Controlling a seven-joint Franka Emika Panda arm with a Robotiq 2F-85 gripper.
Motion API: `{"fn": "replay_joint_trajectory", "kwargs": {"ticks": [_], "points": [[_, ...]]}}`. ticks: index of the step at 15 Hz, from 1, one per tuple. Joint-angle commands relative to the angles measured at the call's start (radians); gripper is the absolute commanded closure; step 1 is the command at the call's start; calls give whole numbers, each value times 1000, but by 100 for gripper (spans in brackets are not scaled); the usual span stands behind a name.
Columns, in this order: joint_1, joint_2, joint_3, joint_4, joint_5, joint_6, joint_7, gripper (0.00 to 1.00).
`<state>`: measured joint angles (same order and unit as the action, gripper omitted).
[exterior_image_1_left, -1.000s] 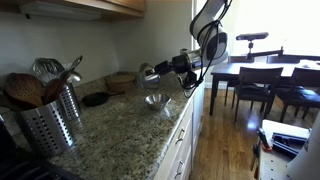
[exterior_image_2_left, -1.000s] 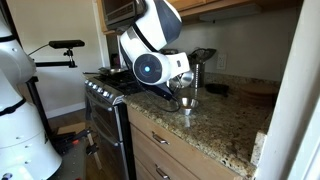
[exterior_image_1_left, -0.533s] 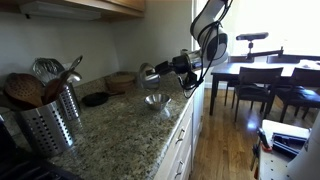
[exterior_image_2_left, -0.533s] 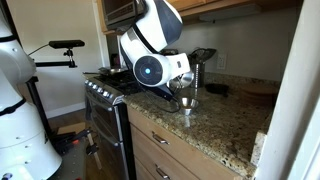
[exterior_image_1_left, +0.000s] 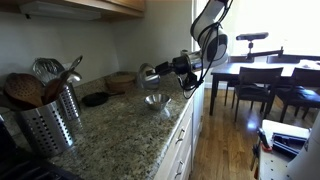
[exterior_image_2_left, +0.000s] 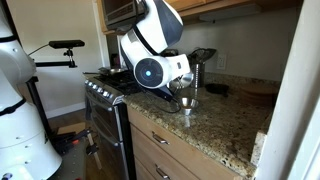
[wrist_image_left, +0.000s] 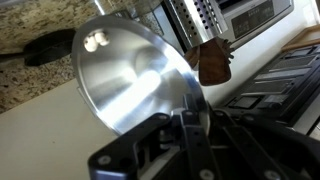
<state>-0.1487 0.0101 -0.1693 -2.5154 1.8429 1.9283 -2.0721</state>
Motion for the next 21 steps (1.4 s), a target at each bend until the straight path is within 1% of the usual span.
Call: {"fn": "replay_joint_trajectory", "kwargs": {"ticks": [1,21], "points": [[-15,13,-9,3,23,-55,-36,93],[-25,61,-20,-12,87,-131,-48,93]]}}
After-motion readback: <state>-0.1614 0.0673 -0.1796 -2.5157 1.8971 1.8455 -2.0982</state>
